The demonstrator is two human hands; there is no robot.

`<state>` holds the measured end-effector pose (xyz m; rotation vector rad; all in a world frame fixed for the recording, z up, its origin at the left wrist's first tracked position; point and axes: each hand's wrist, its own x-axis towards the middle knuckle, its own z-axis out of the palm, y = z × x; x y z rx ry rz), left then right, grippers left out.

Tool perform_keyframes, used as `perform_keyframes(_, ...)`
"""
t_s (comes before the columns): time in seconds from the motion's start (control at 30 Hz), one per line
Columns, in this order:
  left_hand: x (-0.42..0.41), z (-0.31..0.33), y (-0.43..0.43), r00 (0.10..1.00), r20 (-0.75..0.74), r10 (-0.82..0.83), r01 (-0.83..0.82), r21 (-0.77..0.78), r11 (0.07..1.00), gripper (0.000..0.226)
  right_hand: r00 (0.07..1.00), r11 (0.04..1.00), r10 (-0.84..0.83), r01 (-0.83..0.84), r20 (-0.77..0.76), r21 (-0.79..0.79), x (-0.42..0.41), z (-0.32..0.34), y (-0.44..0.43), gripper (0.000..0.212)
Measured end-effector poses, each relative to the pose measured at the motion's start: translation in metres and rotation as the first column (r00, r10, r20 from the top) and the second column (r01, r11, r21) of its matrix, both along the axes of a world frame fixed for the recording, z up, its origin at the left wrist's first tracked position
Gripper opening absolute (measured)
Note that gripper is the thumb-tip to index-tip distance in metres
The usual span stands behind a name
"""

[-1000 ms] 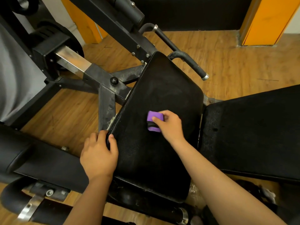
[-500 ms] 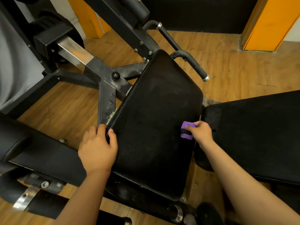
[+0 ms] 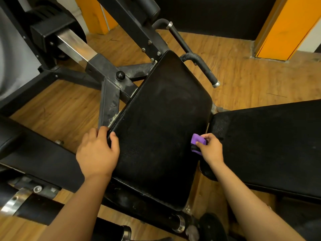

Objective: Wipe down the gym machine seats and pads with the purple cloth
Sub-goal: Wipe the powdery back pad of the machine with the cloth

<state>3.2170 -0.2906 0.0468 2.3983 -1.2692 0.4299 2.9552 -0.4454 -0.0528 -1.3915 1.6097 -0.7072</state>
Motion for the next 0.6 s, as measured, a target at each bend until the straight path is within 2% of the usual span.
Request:
perform_keyframes(0.2, -0.002, 0.001, -0.001, 0.999, 0.023, 0.03, -0.03, -0.01, 1.0, 0.031, 0.995, 0.994, -0.027, 0.017, -0.092, -0.11, 0.021, -0.001, -0.037, 0.014)
perform_keyframes(0.43, -0.002, 0.0, -0.002, 0.998, 0.012, 0.067, -0.067, -0.001, 0.998, 0.022, 0.971, 0.968, 0.201, -0.218, -0.132, -0.129, 0.026, -0.001, -0.026, 0.023)
perform_keyframes(0.6, -0.004, 0.001, -0.002, 0.997, -0.002, 0.075, -0.075, -0.004, 0.997, 0.024, 0.904, 0.884, 0.414, -0.427, -0.107, -0.191, 0.022, 0.0, 0.03, 0.027)
